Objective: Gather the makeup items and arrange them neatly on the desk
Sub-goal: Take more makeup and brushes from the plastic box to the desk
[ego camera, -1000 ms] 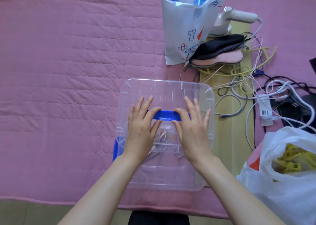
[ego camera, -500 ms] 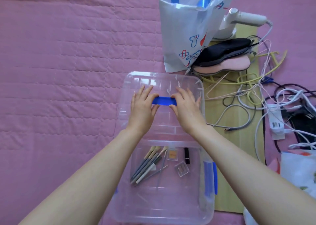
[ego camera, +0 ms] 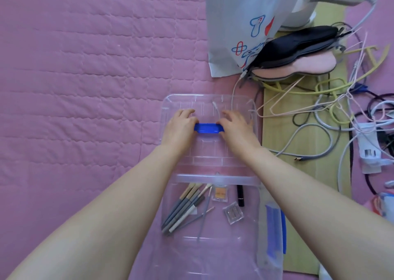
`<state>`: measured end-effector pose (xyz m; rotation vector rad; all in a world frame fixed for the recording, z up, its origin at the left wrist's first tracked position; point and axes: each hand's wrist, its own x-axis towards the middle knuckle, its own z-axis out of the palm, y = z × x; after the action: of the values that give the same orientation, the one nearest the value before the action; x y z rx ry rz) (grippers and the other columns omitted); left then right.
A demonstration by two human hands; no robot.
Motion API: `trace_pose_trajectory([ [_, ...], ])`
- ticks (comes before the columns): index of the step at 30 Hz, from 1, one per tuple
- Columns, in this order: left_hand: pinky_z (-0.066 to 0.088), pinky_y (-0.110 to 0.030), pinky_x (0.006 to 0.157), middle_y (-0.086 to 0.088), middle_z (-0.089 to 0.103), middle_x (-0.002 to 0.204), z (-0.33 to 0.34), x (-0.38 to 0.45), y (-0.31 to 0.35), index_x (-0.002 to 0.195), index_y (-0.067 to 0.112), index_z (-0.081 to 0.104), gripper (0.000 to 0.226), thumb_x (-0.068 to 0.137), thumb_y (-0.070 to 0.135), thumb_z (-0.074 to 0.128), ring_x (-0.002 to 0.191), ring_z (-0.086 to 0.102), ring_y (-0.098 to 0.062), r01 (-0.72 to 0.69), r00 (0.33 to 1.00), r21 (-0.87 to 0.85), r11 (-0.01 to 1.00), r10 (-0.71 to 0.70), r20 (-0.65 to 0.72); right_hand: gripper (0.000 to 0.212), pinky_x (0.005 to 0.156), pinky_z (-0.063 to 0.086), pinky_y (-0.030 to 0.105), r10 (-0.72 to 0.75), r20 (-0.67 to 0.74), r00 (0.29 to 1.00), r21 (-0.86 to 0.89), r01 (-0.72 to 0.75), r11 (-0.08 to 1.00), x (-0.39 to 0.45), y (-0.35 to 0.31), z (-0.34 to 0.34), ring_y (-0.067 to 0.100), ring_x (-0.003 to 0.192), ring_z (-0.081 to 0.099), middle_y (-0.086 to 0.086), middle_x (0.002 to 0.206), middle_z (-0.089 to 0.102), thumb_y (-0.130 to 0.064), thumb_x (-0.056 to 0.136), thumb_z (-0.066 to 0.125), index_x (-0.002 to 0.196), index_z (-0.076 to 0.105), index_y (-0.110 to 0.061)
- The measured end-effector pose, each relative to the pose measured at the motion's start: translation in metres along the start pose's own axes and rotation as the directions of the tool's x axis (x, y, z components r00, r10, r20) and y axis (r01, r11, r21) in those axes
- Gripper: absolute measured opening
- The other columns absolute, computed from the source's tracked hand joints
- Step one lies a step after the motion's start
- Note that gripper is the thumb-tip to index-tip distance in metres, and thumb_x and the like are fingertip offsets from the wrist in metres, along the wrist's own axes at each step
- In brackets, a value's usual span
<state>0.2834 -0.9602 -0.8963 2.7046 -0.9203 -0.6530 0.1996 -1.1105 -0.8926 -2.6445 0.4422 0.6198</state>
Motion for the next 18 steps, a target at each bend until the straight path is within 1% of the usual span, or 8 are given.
trace_pose_trajectory([
  [2, 0.039, -0.035, 0.094, -0.003, 0.033, 0.151, -0.002, -0.001, 0.001, 0.122, 0.011, 0.061, 0.033, 0.092, 0.005, 0.048, 0.139, 0.026, -0.021, 0.028, 0.999, 0.002, 1.000, -0.028, 0.043, 0.033, 0.106, 0.022, 0.067, -0.009, 0.029, 1.000, -0.053, 0.010, 0.999, -0.002, 0.001, -0.001, 0.030, 0.142, 0.018, 0.008, 0.151, 0.027, -0.007, 0.091, 0.050, 0.124, 0.053, -0.013],
  [3, 0.039, -0.037, 0.096, -0.003, 0.030, 0.153, -0.002, -0.002, 0.002, 0.123, 0.011, 0.059, 0.034, 0.093, 0.005, 0.047, 0.141, 0.023, -0.021, 0.035, 0.997, 0.010, 0.999, -0.036, 0.067, 0.036, 0.107, 0.024, 0.066, -0.015, 0.037, 0.999, -0.068, 0.018, 0.998, -0.003, 0.002, -0.001, 0.030, 0.142, 0.018, 0.008, 0.152, 0.026, -0.006, 0.091, 0.050, 0.127, 0.050, -0.013],
  [6, 0.038, -0.040, 0.100, -0.004, 0.018, 0.158, -0.009, -0.009, 0.004, 0.133, 0.011, 0.048, 0.040, 0.093, 0.006, 0.045, 0.145, 0.015, -0.022, -0.012, 0.987, 0.097, 0.995, -0.004, 0.162, 0.048, 0.109, 0.030, 0.053, -0.046, -0.001, 0.999, -0.064, 0.046, 0.997, -0.009, 0.006, -0.003, 0.032, 0.139, 0.026, 0.011, 0.150, 0.031, -0.004, 0.090, 0.048, 0.137, 0.041, -0.009],
  [8, 0.037, -0.040, 0.100, -0.006, 0.016, 0.158, -0.014, -0.015, 0.004, 0.139, 0.011, 0.040, 0.045, 0.094, 0.007, 0.046, 0.144, 0.015, -0.023, -0.047, 0.983, 0.161, 0.986, 0.017, 0.181, 0.054, 0.111, 0.029, 0.045, -0.085, -0.053, 0.995, -0.057, 0.082, 0.995, -0.015, 0.006, -0.008, 0.034, 0.135, 0.032, 0.016, 0.147, 0.037, 0.000, 0.089, 0.047, 0.141, 0.037, -0.004],
  [10, 0.039, -0.040, 0.099, -0.007, 0.024, 0.155, -0.020, -0.022, 0.005, 0.139, 0.010, 0.039, 0.045, 0.094, 0.008, 0.046, 0.141, 0.022, -0.024, -0.027, 0.989, 0.161, 0.987, 0.003, 0.148, 0.054, 0.113, 0.027, 0.040, -0.116, -0.102, 0.988, -0.050, 0.111, 0.993, -0.024, 0.003, -0.016, 0.035, 0.133, 0.034, 0.018, 0.144, 0.041, 0.001, 0.088, 0.045, 0.141, 0.037, 0.000],
  [12, 0.040, -0.041, 0.099, -0.007, 0.035, 0.149, -0.026, -0.031, 0.008, 0.137, 0.009, 0.042, 0.043, 0.094, 0.008, 0.045, 0.137, 0.029, -0.025, 0.002, 0.996, 0.114, 0.994, -0.013, 0.093, 0.053, 0.113, 0.025, 0.040, -0.148, -0.148, 0.978, -0.065, 0.140, 0.988, -0.036, -0.002, -0.023, 0.036, 0.133, 0.036, 0.019, 0.141, 0.045, 0.000, 0.088, 0.045, 0.140, 0.038, 0.002],
  [15, 0.042, -0.041, 0.094, -0.009, 0.048, 0.138, -0.037, -0.050, 0.013, 0.138, 0.009, 0.044, 0.043, 0.095, 0.009, 0.043, 0.129, 0.039, -0.027, 0.015, 1.000, 0.039, 0.999, -0.015, -0.010, 0.052, 0.111, 0.030, 0.044, -0.184, -0.194, 0.964, -0.099, 0.167, 0.981, -0.055, -0.009, -0.031, 0.038, 0.133, 0.037, 0.019, 0.136, 0.050, -0.001, 0.086, 0.049, 0.137, 0.042, 0.002],
  [18, 0.044, -0.044, 0.084, -0.014, 0.058, 0.124, -0.047, -0.078, 0.018, 0.130, 0.005, 0.052, 0.038, 0.093, 0.008, 0.048, 0.119, 0.048, -0.033, -0.048, 0.984, -0.025, 0.999, 0.043, -0.170, 0.049, 0.108, 0.034, 0.050, -0.180, -0.241, 0.954, -0.104, 0.159, 0.982, -0.076, -0.016, -0.038, 0.040, 0.132, 0.039, 0.019, 0.132, 0.054, -0.002, 0.085, 0.051, 0.134, 0.047, 0.002],
])
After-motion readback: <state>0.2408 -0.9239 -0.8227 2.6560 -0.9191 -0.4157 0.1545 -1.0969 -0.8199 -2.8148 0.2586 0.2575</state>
